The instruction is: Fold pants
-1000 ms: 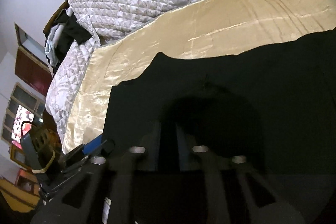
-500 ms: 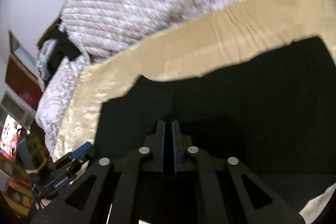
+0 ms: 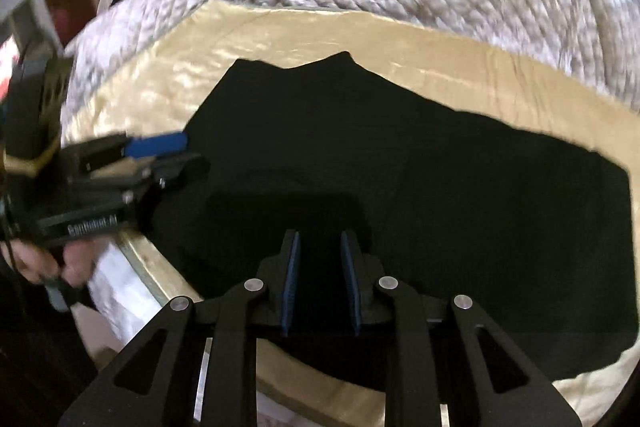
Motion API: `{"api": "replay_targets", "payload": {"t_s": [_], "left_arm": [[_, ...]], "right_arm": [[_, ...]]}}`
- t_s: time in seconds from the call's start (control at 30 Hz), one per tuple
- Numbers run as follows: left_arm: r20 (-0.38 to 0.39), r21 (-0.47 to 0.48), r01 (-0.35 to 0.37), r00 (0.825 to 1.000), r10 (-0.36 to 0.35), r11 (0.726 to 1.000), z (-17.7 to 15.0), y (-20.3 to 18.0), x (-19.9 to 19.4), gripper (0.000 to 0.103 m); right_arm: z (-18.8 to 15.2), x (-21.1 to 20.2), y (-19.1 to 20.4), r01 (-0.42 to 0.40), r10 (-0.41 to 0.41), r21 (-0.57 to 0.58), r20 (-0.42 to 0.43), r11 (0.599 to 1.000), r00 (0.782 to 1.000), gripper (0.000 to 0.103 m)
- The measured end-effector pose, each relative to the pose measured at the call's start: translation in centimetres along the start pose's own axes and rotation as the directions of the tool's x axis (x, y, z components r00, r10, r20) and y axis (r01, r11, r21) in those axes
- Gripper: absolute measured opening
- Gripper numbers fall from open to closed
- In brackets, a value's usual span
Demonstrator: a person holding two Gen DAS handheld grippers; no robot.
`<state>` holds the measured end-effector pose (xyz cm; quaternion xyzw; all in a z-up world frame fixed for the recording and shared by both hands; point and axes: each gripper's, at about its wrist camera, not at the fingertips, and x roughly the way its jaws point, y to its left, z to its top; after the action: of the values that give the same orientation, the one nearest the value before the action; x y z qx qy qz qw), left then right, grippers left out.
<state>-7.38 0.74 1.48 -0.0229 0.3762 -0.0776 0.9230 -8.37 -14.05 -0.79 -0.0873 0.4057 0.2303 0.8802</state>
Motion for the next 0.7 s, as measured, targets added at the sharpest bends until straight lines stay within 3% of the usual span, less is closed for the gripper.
{"api": "replay_targets", "payload": {"t_s": [0.13,0.27,0.43,0.57,0.7], "left_arm": [[-0.006,-0.004,-0.019,1.0,0.019,1.0,0.3,-0.1,-0.4,0.053],[-0.007,-0.027,-0.026,1.0,0.026,0.999,0.6,0.2,-0.6,0.053],[-0.027,-0.019,-0.037,0.999,0.036,0.999,0.6,0.2,-0.3,0.053],[-0.037,-0.017,-0.035,0.999,0.034,0.999,1.5,0.2,0.0,0.053],[-0.049,-0.005,-0.059,0.997,0.059,0.998,3.4,0.6,1.0,0.053]], "right_arm": [[0.4,-0.8,-1.1,-0.034,0.032,0.065,0.034,0.997,0.999,0.021],[0.9,-1.9,-1.0,-0.051,0.044,0.061,0.114,0.997,0.992,0.021],[1.1,0.5,-0.9,-0.013,0.011,0.074,0.02,0.997,1.0,0.021],[2.3,-0.5,-1.5,-0.021,0.01,0.122,0.094,0.992,0.996,0.021],[4.4,0.8,-1.3,-0.026,0.015,0.129,0.086,0.991,0.996,0.021]]}}
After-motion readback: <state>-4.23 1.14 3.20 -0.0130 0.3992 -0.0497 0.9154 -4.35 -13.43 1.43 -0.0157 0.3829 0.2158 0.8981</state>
